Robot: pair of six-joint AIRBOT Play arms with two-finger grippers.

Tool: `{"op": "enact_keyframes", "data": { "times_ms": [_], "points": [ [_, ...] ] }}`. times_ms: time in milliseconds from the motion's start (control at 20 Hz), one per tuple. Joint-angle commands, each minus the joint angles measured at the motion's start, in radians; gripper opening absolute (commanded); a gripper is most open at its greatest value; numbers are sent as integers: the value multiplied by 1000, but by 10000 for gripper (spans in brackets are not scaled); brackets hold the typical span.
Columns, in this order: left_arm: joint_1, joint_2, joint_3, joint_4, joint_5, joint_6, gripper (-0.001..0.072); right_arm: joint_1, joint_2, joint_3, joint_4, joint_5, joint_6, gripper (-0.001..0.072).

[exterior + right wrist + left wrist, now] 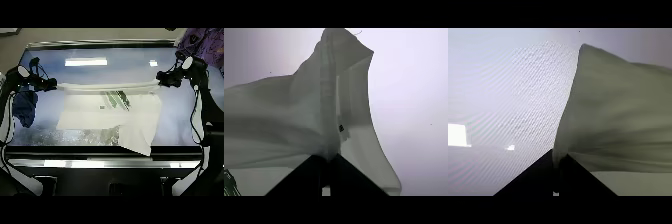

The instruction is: Fold the clothes and pants, and hang the long-sleeved shirts on hangers.

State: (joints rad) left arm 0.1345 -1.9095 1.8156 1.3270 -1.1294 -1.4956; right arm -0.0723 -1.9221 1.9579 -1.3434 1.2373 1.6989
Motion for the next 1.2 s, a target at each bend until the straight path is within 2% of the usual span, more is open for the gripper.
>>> {"op": "enact_keyframes", "data": {
  "times_ms": [0,250,750,800,850,900,950,1000,1100,1150],
  "points": [
    [-1,-5,-41,-3,-148,0,13,1,-9,-1,-58,148,-1,26],
    [-14,-5,-109,-15,-207,-8,14,1,-48,-2,-72,231,0,26],
    [-20,-50,-113,-268,-224,-4,16,1,-111,-3,-70,248,0,29],
    [-20,-55,-113,-282,-222,-4,19,1,-111,-3,-71,246,0,67],
    [-20,-58,-113,-285,-221,-7,68,1,-111,-3,-69,246,0,141],
    [-19,-57,-112,-285,-218,-8,234,1,-110,-2,-62,248,-1,265],
    [-16,-53,-109,-284,-218,-16,502,1,-106,-2,-56,249,-1,404],
    [-10,-48,-99,-281,-218,-27,582,1,-93,-2,-56,250,-1,497],
    [17,-11,-66,-275,-225,-37,591,-4,-42,0,-60,266,-44,500],
    [39,19,-50,-252,-229,-53,619,-11,-6,0,-68,286,-90,501]
  ]
}}
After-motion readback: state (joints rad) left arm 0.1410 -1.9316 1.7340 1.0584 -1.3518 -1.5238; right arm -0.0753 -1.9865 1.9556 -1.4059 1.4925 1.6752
